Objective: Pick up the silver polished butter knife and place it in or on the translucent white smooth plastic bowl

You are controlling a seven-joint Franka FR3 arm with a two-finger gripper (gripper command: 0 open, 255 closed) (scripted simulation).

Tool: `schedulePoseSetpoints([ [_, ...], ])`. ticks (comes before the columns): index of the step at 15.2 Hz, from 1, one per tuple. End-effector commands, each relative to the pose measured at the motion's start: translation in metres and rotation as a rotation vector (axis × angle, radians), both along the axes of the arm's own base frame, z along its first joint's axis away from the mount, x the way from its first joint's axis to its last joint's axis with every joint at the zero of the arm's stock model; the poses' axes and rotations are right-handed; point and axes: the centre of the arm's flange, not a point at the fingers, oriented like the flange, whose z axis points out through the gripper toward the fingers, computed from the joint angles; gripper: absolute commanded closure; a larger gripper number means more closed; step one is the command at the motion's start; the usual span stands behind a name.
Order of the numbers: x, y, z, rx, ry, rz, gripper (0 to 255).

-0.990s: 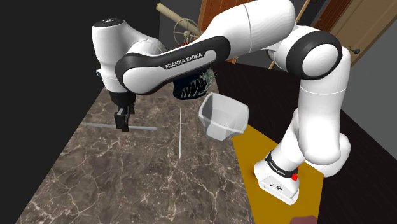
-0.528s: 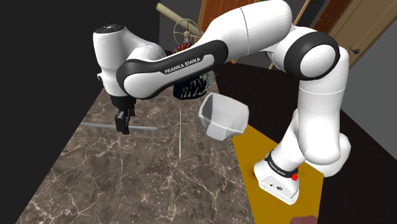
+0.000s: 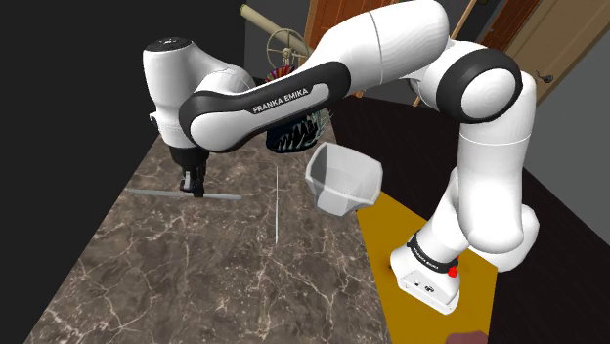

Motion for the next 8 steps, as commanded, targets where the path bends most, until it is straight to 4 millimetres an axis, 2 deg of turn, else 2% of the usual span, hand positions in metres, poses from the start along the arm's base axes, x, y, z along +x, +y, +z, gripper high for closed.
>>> schedulePoseSetpoints([
  [1,0.000,0.000,0.000,0.000,0.000,0.000,255],
  [4,0.000,0.000,0.000,0.000,0.000,0.000,255],
  [8,0.000,0.000,0.021,0.000,0.000,0.000,255],
])
